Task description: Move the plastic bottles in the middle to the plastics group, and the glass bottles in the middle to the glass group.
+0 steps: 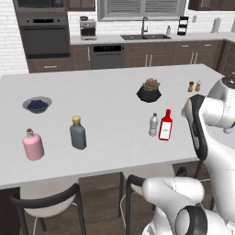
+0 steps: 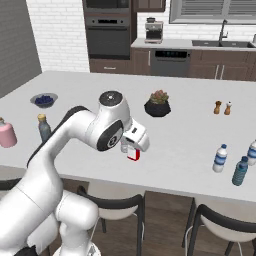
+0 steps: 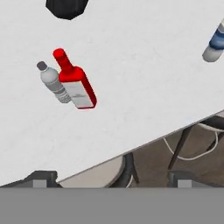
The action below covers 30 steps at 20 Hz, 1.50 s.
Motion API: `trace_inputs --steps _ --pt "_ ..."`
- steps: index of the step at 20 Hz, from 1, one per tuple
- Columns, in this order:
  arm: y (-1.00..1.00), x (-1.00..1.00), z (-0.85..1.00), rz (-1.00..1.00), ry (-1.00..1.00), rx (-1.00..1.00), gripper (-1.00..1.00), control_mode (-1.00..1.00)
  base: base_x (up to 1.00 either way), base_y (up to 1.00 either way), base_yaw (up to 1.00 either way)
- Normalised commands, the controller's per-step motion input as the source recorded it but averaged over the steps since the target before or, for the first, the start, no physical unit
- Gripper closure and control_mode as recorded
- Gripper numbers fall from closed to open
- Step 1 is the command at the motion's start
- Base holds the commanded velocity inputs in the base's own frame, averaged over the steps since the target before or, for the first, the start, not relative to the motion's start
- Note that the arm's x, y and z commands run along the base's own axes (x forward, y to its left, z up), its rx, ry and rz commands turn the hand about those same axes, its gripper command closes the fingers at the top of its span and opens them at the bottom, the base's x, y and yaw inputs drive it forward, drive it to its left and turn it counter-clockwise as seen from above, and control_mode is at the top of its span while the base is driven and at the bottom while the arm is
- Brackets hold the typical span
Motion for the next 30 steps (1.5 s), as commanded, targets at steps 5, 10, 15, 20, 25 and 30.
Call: trace_inputs --steps 5,10,15,20,25,30 --pt "1.0 -0.09 0.55 0.12 -0.26 -0.03 -1.0 -1.0 0.0 0.0 0.0" --pt "0.47 0.11 0.32 0.01 -0.09 -0.1 -1.0 -1.0 0.0 0.0 0.0" --pt "0.0 0.0 0.25 0.0 0.0 -0.04 -1.0 -1.0 0.0 0.0 0.0" --pt "-0.01 0.0 0.05 0.0 0.0 0.0 -1.0 -1.0 0.0 0.0 0.0" --pt "-0.28 0.16 0.0 0.03 0.0 0.0 -1.0 -1.0 0.0 0.0 0.0" --pt "-0.21 0.09 0.0 0.04 0.0 0.0 -1.0 -1.0 0.0 0.0 0.0"
